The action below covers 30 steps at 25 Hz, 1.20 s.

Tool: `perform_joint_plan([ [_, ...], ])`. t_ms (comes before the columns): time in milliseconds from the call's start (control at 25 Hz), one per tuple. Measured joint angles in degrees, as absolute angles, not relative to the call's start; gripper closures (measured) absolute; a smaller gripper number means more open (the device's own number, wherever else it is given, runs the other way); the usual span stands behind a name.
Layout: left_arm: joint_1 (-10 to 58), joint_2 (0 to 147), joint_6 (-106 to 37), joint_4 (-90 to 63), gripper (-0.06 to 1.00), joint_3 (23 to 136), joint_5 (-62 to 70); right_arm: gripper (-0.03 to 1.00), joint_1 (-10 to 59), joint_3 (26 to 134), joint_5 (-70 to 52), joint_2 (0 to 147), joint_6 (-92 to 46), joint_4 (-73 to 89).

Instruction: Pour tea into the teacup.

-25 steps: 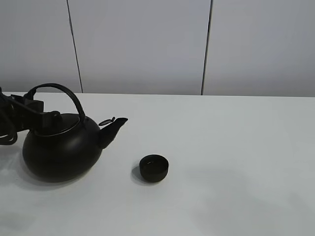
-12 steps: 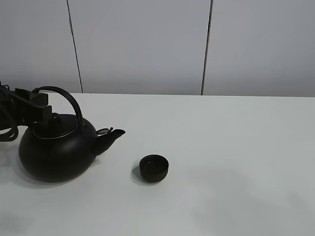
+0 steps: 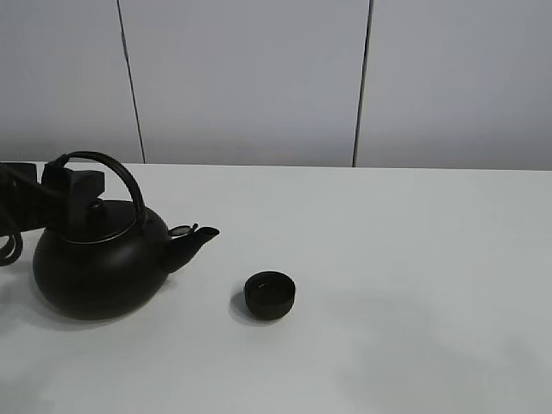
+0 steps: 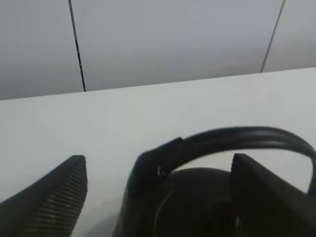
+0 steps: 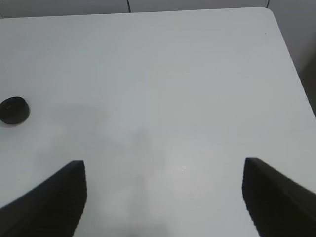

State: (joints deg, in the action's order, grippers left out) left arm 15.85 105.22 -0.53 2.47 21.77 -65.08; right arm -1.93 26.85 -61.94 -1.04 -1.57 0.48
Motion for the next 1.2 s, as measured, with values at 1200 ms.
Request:
perform_joint_plan([
  [1200,15.8,69.1,5.0,6.6,0.34,22.9,-21.4,0.38,-1.9,26.8,-61.9,-1.0,-1.6,0.5],
])
